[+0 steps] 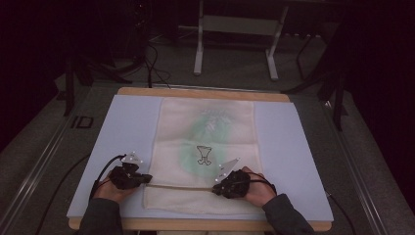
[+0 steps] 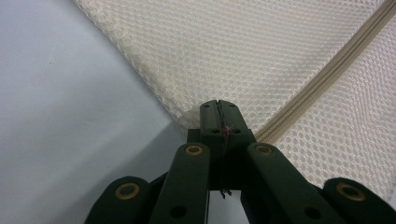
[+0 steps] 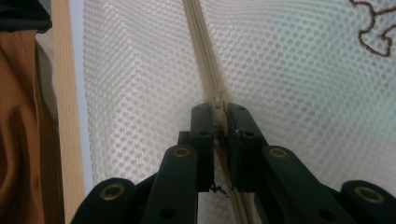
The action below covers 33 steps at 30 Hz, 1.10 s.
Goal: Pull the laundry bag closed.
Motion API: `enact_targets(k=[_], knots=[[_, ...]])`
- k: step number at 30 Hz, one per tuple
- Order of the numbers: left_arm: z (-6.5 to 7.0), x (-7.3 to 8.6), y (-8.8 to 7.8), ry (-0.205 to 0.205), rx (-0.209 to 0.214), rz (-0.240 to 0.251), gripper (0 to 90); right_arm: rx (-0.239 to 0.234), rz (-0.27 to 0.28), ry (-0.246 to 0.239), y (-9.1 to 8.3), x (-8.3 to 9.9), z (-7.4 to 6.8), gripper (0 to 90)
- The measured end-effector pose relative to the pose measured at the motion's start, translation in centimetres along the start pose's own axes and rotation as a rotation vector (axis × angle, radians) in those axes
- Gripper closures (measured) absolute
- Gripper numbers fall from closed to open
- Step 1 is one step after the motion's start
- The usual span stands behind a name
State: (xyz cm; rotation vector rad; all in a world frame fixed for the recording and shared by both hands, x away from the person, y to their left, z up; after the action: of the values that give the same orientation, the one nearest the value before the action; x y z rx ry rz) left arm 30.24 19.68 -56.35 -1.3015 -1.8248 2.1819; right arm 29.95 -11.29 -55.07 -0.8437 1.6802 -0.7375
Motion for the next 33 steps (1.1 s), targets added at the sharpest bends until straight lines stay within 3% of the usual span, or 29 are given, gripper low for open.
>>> enact_targets(k=[33], knots=[[0.0, 0.0, 0.0, -0.005, -0.002, 0.001, 90.0, 0.032, -0.002, 0.047, -2.2, 3.2, 0.1, 82.2]])
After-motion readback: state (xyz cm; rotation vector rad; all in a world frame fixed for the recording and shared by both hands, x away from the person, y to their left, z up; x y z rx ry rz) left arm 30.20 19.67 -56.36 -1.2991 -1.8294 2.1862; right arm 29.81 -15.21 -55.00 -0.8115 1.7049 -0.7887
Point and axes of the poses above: each handheld gripper's, and its own axes: y roughly forward along the jaws, x roughly out of its underside, z roughly to its right, the point moved 5 cm from there along y, roughly forward along the jaws, and after that the axes turned 15 degrees about -x, right-handed, at the moved point
